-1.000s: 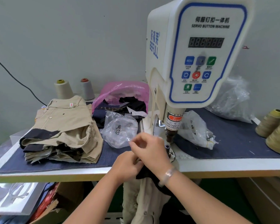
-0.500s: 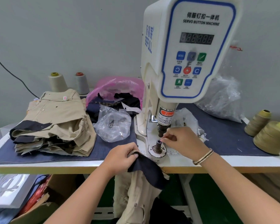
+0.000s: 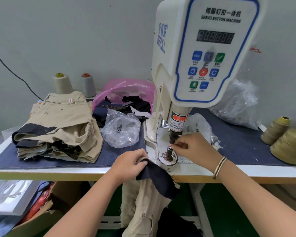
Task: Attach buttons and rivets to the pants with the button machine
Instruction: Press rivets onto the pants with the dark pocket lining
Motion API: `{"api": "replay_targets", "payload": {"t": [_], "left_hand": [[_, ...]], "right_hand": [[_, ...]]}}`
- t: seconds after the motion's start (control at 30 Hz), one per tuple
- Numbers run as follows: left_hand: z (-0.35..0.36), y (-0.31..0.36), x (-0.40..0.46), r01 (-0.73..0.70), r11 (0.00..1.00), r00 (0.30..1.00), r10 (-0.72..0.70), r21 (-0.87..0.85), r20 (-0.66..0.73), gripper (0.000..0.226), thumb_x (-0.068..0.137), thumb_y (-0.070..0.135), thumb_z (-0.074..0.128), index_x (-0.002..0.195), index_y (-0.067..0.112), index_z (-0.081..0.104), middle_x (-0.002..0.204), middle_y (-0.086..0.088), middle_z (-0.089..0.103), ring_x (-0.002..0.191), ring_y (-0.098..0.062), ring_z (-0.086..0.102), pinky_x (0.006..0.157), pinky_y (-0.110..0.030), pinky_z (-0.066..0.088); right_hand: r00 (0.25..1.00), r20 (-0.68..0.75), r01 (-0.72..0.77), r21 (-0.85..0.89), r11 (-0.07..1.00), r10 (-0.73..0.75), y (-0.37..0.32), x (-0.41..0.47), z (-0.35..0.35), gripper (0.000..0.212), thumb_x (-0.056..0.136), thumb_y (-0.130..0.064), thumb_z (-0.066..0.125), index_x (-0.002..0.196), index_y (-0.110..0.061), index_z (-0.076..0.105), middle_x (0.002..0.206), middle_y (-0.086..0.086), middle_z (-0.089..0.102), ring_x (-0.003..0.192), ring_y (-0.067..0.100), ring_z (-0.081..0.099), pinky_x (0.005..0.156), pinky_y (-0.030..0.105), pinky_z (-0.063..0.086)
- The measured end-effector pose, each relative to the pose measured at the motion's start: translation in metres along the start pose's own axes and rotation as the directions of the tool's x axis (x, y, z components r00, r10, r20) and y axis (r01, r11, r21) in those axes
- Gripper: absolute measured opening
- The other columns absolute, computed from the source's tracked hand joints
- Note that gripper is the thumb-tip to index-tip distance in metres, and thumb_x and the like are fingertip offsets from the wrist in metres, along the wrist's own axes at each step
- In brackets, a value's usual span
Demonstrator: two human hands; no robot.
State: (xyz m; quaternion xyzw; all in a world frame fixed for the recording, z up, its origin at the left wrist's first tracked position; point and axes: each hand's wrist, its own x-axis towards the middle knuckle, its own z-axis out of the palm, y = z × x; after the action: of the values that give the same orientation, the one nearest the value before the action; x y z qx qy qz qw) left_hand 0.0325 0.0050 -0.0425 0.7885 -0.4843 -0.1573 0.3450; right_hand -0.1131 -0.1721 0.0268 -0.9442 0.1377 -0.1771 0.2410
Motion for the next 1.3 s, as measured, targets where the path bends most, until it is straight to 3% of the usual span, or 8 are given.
{"api": "replay_targets", "payload": {"t": [0.1,0.27,0.63,0.83,0.93,1.0,1.17,1.3], "left_hand": [[0.0,0.0,0.0,0.0,1.0,1.0,0.0,-0.006,-0.004,0.029,0.089,0.019,0.058,0.072,0.041,0.049,0.069,0.017,0.057,0.071,-0.004,0.051,0.072,-0.029,0.042],[0.0,0.001,0.0,-0.001,1.0,1.0,0.001,-0.009,-0.006,0.03,0.089,0.018,0.058,0.072,0.041,0.049,0.071,0.016,0.059,0.073,-0.006,0.053,0.074,-0.03,0.043],[0.0,0.001,0.0,-0.006,1.0,1.0,0.006,-0.01,-0.003,0.026,0.09,0.018,0.058,0.076,0.039,0.051,0.076,0.015,0.061,0.078,-0.008,0.055,0.077,-0.03,0.044],[0.001,-0.002,0.001,-0.018,1.0,1.0,0.018,-0.011,-0.012,0.028,0.09,0.019,0.057,0.075,0.041,0.05,0.073,0.017,0.06,0.074,-0.002,0.053,0.074,-0.028,0.042],[0.001,-0.004,0.002,-0.005,0.999,1.0,0.005,-0.031,0.005,0.027,0.09,0.018,0.057,0.075,0.039,0.051,0.07,0.019,0.058,0.072,-0.002,0.051,0.073,-0.028,0.041],[-0.001,-0.004,0.002,0.024,0.991,0.998,-0.016,-0.135,0.06,0.024,0.092,0.012,0.057,0.078,0.031,0.055,0.068,0.018,0.055,0.07,-0.004,0.048,0.072,-0.029,0.039],[-0.021,0.014,-0.003,0.079,0.854,0.968,0.058,-0.515,0.245,0.019,0.096,-0.002,0.05,0.082,0.008,0.056,0.074,0.001,0.054,0.07,-0.01,0.048,0.069,-0.025,0.037],[-0.036,0.044,-0.009,0.077,0.826,0.892,0.193,-0.558,0.408,0.008,0.088,0.01,0.054,0.089,0.002,0.057,0.084,-0.005,0.059,0.08,-0.013,0.054,0.073,-0.023,0.041]], "right_hand": [[0.997,-0.035,0.063,-0.013,0.998,-0.063,0.002,-0.006,0.0,0.009,0.082,-0.015,0.072,0.088,-0.01,0.076,0.064,-0.007,0.063,0.053,-0.002,0.051,0.061,0.009,0.039],[0.949,-0.084,0.265,-0.318,0.91,-0.305,0.0,-0.015,-0.001,0.007,0.076,-0.013,0.078,0.082,-0.01,0.075,0.064,0.002,0.067,0.051,0.02,0.061,0.046,0.027,0.049],[0.876,-0.039,0.385,-0.543,0.746,-0.48,0.001,-0.016,-0.002,0.026,0.056,-0.014,0.091,0.075,-0.022,0.076,0.043,-0.004,0.046,0.033,0.015,0.045,0.03,0.017,0.035],[0.908,-0.088,0.335,-0.432,0.837,-0.409,0.009,-0.028,0.008,0.032,0.069,-0.008,0.082,0.098,-0.021,0.076,0.05,-0.003,0.056,0.04,0.016,0.051,0.034,0.025,0.042],[0.951,-0.278,0.119,-0.07,0.99,-0.134,0.014,-0.043,0.016,0.027,0.085,-0.005,0.066,0.105,-0.021,0.073,0.07,-0.008,0.069,0.052,0.01,0.056,0.048,0.028,0.049],[0.951,-0.31,0.034,0.114,0.993,0.004,0.015,-0.058,0.028,0.026,0.087,-0.001,0.062,0.099,-0.023,0.071,0.078,-0.013,0.066,0.061,0.011,0.059,0.055,0.025,0.049],[0.98,-0.04,-0.17,0.348,0.922,0.196,0.008,-0.094,0.058,0.04,0.085,-0.024,0.068,0.116,-0.041,0.051,0.108,-0.015,0.056,0.104,-0.002,0.052,0.088,0.007,0.038],[0.968,0.102,-0.252,0.384,0.888,0.231,0.007,-0.095,0.057,0.051,0.082,-0.034,0.07,0.122,-0.051,0.042,0.109,-0.026,0.048,0.113,-0.007,0.041,0.094,0.005,0.028]]}}
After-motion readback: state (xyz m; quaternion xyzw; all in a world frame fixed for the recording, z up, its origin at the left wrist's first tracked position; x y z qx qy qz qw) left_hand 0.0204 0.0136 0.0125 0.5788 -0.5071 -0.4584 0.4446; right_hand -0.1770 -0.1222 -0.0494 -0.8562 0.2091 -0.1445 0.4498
